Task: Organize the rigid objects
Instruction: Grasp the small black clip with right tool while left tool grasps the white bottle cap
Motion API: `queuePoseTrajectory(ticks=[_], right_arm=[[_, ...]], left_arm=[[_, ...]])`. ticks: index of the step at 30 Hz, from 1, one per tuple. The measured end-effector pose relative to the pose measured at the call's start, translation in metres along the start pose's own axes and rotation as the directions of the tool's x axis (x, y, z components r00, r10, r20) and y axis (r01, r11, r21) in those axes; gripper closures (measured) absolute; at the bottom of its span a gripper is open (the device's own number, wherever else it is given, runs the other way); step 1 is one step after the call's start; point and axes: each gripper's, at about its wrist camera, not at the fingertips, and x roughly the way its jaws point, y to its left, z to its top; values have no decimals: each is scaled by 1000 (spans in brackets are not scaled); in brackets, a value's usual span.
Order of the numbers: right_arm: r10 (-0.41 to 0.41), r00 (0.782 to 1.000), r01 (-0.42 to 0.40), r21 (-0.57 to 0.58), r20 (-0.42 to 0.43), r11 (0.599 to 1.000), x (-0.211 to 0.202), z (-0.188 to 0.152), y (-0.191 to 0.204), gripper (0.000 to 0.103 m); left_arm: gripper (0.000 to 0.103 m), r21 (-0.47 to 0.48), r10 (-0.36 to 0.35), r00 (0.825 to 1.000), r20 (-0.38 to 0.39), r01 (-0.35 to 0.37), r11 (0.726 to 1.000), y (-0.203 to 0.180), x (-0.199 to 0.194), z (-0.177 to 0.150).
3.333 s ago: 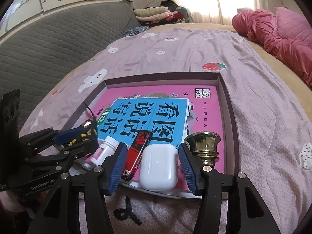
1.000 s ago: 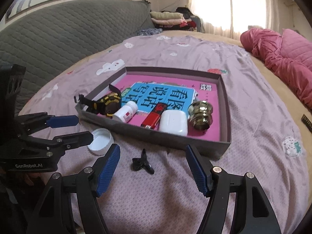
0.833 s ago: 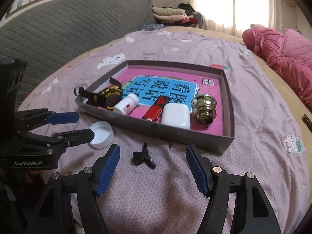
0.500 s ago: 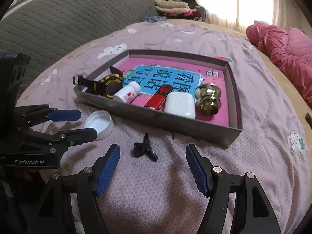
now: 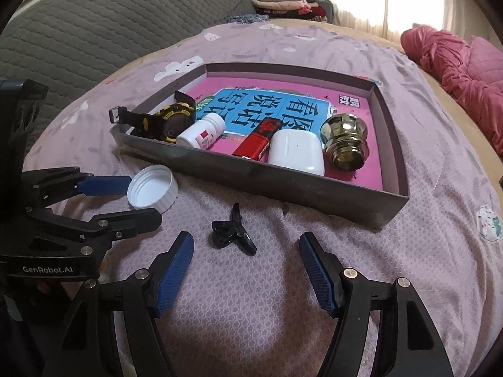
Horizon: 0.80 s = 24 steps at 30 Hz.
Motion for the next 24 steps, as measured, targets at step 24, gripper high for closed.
queuePoseTrajectory(ticks=[24], right_arm=[[11,999,-11,-14,-35,1000,28,8,2,30]], left_arm=[[41,-25,17,1000,-20,-17,1000,9,19,8]])
